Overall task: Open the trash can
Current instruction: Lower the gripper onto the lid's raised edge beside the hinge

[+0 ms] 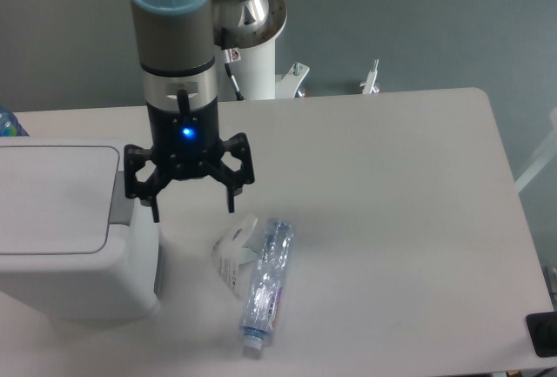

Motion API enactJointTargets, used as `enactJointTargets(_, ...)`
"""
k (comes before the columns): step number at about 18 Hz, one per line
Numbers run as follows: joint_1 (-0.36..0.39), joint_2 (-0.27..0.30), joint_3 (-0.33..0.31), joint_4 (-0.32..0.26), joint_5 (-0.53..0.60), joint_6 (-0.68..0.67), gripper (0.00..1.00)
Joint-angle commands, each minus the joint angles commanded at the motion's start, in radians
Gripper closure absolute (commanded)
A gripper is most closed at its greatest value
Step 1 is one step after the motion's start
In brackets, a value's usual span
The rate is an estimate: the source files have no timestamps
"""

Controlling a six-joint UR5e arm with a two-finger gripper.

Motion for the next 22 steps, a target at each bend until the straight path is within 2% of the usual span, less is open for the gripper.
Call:
enactJointTargets(9,-0.038,0.025,-0.049,-0.003,-0.012,-0.018,0.00)
enactJointTargets(22,-0.032,0.025,-0.041,0.000,-0.032,-0.031,0.00)
